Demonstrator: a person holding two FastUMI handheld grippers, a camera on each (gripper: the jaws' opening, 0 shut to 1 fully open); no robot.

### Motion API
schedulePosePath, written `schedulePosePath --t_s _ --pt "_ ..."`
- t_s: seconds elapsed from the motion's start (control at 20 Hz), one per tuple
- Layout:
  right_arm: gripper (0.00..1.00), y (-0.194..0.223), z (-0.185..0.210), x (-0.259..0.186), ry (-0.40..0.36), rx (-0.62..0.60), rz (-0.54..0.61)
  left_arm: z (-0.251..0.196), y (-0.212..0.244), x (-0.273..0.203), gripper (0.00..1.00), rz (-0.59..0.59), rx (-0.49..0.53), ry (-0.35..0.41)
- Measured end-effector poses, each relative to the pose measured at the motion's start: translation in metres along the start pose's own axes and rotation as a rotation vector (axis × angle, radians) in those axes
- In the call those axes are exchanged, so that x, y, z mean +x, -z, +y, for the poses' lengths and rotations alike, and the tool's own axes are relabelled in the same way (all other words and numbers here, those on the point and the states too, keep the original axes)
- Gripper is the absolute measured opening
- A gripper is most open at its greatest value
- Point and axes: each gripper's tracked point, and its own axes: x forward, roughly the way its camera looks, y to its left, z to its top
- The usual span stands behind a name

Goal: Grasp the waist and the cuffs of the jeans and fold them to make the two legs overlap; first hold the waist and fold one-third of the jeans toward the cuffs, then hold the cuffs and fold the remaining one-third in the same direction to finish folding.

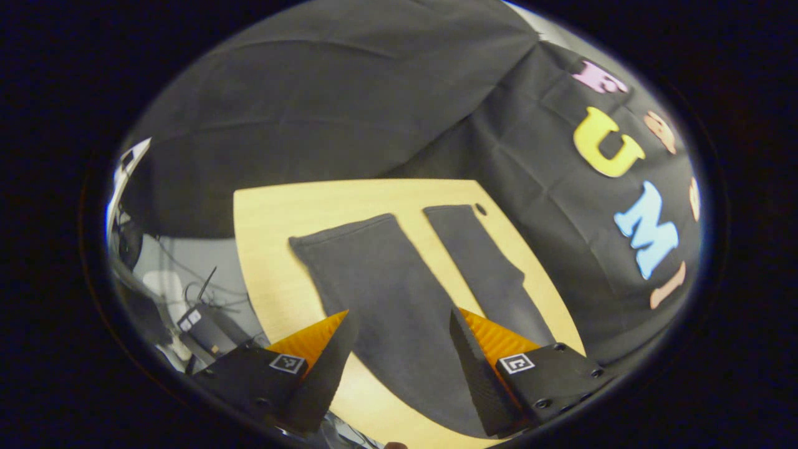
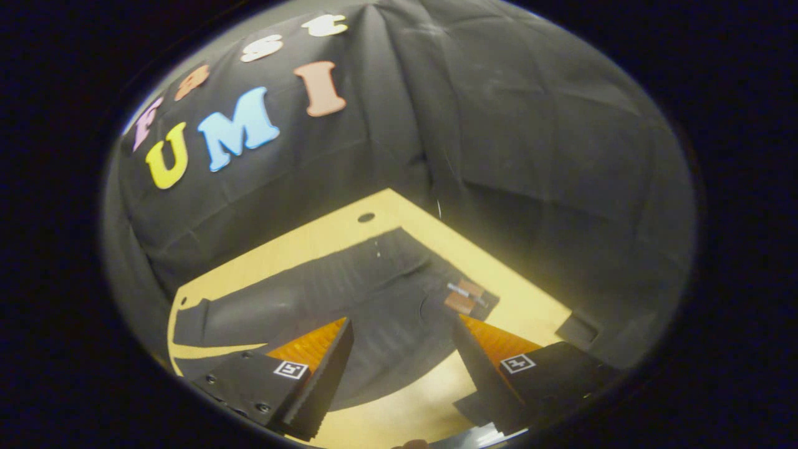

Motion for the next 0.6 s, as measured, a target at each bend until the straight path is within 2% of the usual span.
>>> schedulePosePath --t_s 0.15,0.25,0.4,0.6 --pt "0.96 0.034 0.002 0.016 0.008 0.185 0.137 0.043 -0.008 0.017 0.97 0.066 -0.088 -0.074" --pt "0.96 0.049 0.002 0.027 0.041 0.281 0.183 0.058 -0.01 0.031 0.98 0.115 -0.117 -0.111" --pt "0.97 0.058 -0.005 0.035 0.066 0.433 0.206 0.071 -0.012 0.057 0.97 0.164 -0.161 -0.119" --pt "0.97 0.066 -0.027 0.047 0.113 0.571 0.227 0.07 -0.004 0.077 0.98 0.202 -0.19 -0.122"
